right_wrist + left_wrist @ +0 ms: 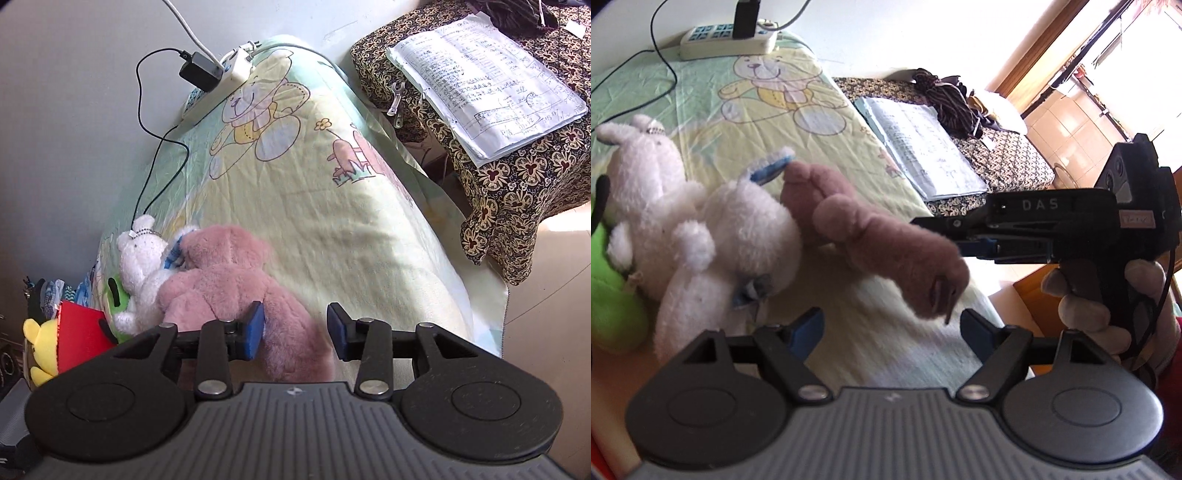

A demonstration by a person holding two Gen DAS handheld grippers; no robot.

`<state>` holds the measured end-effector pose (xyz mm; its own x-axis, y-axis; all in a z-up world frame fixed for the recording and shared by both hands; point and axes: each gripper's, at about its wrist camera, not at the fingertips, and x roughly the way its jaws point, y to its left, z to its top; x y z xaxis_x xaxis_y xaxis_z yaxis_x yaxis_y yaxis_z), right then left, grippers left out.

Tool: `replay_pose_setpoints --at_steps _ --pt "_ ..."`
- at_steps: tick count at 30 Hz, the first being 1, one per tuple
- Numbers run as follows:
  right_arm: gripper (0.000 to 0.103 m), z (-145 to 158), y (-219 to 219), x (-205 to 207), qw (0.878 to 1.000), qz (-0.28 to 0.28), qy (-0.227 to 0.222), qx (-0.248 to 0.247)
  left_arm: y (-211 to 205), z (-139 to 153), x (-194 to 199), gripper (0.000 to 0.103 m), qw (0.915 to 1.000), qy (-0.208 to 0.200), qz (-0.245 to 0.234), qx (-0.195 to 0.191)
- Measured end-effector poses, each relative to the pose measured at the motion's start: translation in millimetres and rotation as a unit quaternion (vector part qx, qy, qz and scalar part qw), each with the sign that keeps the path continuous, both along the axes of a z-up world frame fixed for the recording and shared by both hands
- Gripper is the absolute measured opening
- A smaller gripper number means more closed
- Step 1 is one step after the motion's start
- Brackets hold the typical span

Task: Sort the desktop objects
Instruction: 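Close the right gripper on the pink teddy bear's body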

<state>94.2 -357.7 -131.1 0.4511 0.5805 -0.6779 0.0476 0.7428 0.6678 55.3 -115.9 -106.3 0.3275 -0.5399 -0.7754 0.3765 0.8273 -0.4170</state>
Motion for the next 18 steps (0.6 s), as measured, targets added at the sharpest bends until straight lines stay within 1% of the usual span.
replay_pose_setpoints --at_steps 1,3,5,7,9,10,12,15,18 --pt "0.042 -1.3 -1.0 0.8 1.0 -0.003 0.001 0.016 1.1 0.2 -0.2 0.083 1.0 0.0 0.002 -0.001" --pt "0.042 -3.3 1.5 3.5 1.0 -0.011 0.007 0.012 5.5 -0.6 1.0 0.086 1.0 0.002 0.008 -0.003" --pt "0.042 -7.0 3.9 7.5 0.999 -0.014 0.008 0.03 8.7 -5.1 6.0 0.087 0.9997 0.013 0.02 -0.001" --pt "0.042 -13.7 8.1 13.0 0.998 0.0 0.022 0.064 9.2 -12.0 11.7 0.087 0.9994 0.027 0.024 0.003" --pt "0.043 -19.6 16.1 16.1 0.997 0.015 0.039 0.07 8.5 -18.4 17.1 0.087 0.9989 0.038 0.028 0.001" --pt "0.044 -20.6 18.6 16.5 0.997 0.019 0.039 0.069 7.1 -20.1 18.7 0.084 0.9988 0.039 0.029 -0.001" --pt "0.05 -21.6 20.3 18.3 0.996 0.028 0.038 0.071 3.1 -22.4 23.0 0.078 0.9987 0.039 0.031 0.002" --pt "0.051 -25.2 22.2 19.0 0.995 0.036 0.045 0.082 -1.9 -27.5 30.0 0.07 0.9984 0.043 0.033 0.016" --pt "0.049 -26.4 28.5 15.8 0.993 0.062 0.054 0.087 -2.6 -28.1 28.9 0.07 0.9984 0.042 0.027 0.025"
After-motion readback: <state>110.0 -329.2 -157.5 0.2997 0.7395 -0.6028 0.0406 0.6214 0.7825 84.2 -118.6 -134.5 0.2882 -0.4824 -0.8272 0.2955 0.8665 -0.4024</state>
